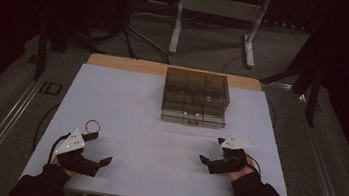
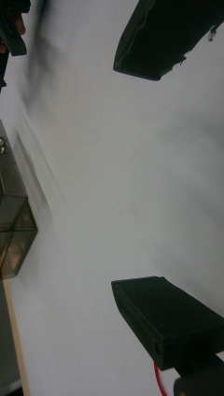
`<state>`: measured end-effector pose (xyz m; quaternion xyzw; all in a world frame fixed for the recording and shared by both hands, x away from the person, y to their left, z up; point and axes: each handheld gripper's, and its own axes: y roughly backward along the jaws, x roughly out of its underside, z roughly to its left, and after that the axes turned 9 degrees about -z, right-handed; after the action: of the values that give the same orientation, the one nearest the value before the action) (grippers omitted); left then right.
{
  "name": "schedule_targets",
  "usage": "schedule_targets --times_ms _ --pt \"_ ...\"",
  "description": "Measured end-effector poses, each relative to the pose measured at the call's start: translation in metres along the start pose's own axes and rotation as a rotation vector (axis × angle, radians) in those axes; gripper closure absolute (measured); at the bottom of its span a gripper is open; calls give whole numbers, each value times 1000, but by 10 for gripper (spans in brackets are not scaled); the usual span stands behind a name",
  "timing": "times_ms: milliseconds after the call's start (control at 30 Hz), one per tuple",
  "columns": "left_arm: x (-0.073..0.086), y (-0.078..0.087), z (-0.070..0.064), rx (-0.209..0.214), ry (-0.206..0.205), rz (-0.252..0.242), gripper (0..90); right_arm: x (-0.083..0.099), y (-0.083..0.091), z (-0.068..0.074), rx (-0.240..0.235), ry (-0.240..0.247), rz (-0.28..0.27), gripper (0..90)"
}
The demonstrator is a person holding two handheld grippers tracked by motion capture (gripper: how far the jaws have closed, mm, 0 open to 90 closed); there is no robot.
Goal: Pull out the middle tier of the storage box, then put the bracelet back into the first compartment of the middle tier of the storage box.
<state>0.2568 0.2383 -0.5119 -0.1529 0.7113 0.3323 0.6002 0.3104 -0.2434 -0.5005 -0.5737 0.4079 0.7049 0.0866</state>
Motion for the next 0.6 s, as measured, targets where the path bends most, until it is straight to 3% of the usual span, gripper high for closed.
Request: schedule_targets --times_ms 233,467,600 --pt "-4 -1 -2 24 -1 1 12 -2 0 0 -2 6 -11 36" --pt "-17 -3 -7 62 -36 9 12 -2 1 1 -3 12 -12 36" --pt "-25 -2 -7 79 -33 0 12 -2 2 1 0 8 -16 36"
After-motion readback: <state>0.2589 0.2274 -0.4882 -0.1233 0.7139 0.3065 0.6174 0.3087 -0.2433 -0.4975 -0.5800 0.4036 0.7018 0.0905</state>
